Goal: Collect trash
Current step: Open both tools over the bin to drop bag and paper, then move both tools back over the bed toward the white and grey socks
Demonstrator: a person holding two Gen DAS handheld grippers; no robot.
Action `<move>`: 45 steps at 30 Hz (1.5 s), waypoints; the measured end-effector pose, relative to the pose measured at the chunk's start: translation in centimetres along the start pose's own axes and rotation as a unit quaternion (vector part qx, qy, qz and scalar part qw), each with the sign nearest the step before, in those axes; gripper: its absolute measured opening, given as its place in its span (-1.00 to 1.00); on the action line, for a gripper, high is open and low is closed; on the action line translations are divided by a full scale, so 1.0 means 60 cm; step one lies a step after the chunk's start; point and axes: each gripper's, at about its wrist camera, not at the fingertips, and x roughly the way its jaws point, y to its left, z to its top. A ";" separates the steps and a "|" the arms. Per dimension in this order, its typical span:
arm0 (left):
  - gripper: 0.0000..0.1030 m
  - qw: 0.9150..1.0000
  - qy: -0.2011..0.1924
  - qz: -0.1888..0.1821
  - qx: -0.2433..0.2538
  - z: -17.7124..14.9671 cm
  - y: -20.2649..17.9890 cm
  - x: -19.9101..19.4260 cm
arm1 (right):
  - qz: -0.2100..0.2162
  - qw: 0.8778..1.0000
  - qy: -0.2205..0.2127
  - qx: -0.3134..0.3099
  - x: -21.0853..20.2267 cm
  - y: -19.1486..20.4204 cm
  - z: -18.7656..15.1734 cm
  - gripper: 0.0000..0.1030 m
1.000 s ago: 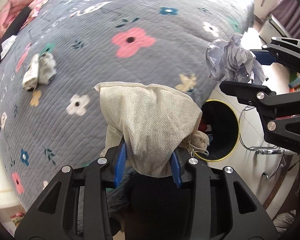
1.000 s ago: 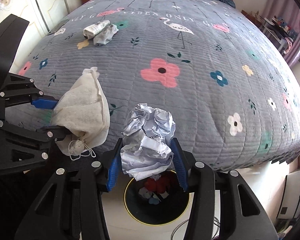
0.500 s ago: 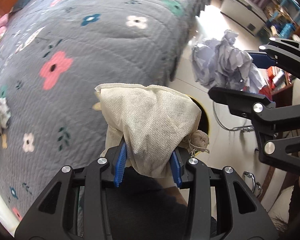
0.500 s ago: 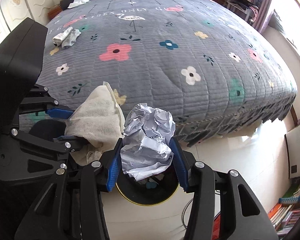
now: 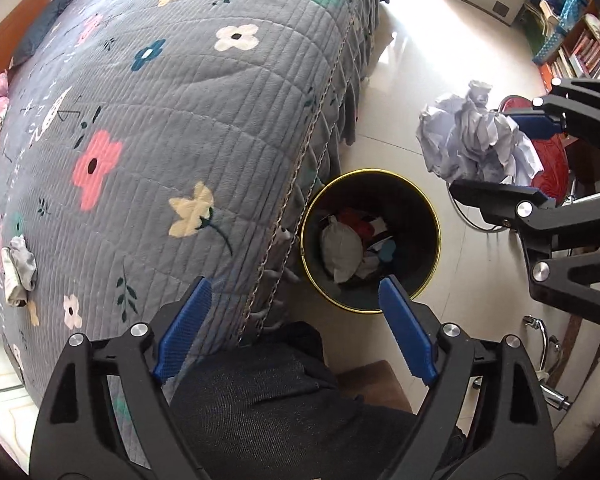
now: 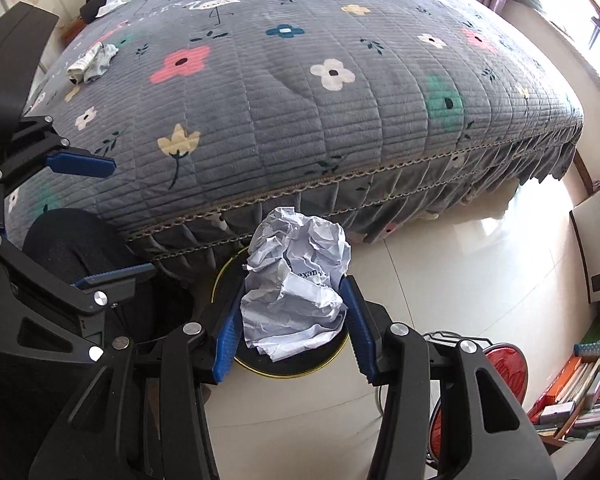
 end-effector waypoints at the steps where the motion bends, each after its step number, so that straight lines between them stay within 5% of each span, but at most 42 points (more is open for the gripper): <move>1: 0.63 1.000 0.002 -0.001 -0.002 0.000 0.003 0.001 | -0.001 1.000 0.004 -0.002 0.004 0.002 -0.001 -0.11; 6: 0.64 1.000 0.007 0.006 0.003 -0.002 0.003 0.004 | -0.006 0.999 0.032 -0.013 0.027 0.011 -0.007 0.01; 9: 0.68 1.000 0.015 0.006 0.017 -0.010 -0.002 0.009 | -0.016 0.998 0.055 -0.026 0.046 0.020 -0.012 0.46; 45: 0.77 1.000 0.020 -0.014 -0.018 -0.080 0.103 -0.002 | -0.050 0.991 0.069 -0.099 0.044 0.123 0.064 0.69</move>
